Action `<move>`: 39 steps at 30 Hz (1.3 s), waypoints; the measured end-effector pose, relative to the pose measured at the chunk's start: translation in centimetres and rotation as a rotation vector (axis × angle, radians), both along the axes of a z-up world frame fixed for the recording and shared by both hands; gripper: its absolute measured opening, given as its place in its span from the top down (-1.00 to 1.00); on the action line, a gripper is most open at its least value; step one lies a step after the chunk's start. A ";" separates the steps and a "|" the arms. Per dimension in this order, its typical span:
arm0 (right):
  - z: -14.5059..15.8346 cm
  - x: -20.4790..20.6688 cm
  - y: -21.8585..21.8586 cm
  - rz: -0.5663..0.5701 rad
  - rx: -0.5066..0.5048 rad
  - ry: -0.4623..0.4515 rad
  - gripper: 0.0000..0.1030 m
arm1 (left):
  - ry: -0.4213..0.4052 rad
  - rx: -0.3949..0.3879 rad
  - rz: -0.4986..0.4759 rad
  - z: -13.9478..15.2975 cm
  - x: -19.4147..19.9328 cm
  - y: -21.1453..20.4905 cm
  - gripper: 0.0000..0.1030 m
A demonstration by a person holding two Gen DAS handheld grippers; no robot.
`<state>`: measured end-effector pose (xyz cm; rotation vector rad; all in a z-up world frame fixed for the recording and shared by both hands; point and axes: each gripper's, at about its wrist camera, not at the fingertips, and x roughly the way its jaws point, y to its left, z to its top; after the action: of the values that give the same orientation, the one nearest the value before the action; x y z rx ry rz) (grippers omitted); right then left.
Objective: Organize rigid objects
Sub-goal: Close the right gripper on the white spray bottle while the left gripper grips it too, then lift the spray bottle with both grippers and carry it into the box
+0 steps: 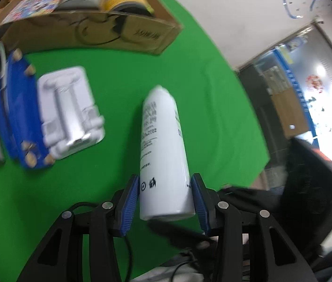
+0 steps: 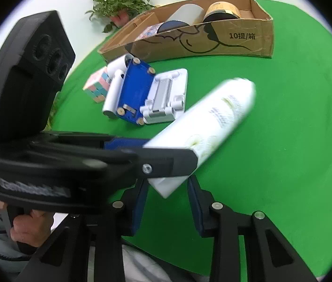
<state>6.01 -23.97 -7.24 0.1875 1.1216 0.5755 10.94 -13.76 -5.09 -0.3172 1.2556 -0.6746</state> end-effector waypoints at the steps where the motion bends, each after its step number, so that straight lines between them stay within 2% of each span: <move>1: -0.3 0.3 0.0 0.009 0.019 0.022 0.41 | 0.016 -0.010 -0.029 0.0 0.4 -0.5 0.20; 4: -0.9 0.4 -0.2 0.015 0.013 0.047 0.41 | 0.045 0.010 -0.063 -0.3 0.8 -1.4 0.19; 7: -1.6 0.4 -1.8 -0.006 0.055 0.102 0.37 | 0.135 -0.079 -0.063 -1.4 1.3 -1.3 0.16; 11: -2.3 -0.3 -3.4 -0.043 0.029 0.139 0.34 | 0.195 -0.087 -0.060 -2.6 1.7 -1.8 0.16; 13: -2.4 -0.5 -4.7 -0.075 0.030 0.163 0.28 | 0.234 -0.124 -0.041 -3.2 2.2 -1.5 0.09; 16: -2.5 -0.5 -6.9 -0.149 0.057 0.194 0.16 | 0.234 -0.105 -0.040 -3.4 3.2 -2.1 0.09; 21: -2.6 0.2 -7.2 -0.207 0.124 0.222 0.13 | 0.243 -0.085 -0.104 -4.2 4.7 -4.6 0.08; 25: -2.6 0.7 -7.9 -0.249 0.158 0.247 0.11 | 0.281 -0.105 -0.150 -5.2 5.2 -6.4 0.14; 31: -2.6 1.4 -8.0 -0.271 0.069 0.242 0.05 | 0.268 -0.090 -0.161 -5.3 5.2 -7.9 0.19; 39: -2.2 1.9 -5.2 -0.215 -0.135 0.164 0.07 | 0.246 -0.079 -0.136 -5.2 4.0 -8.0 0.19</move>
<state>7.87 -29.15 -9.45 0.2386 1.2763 0.2955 14.91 -21.80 -10.26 -0.3913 1.4965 -0.8212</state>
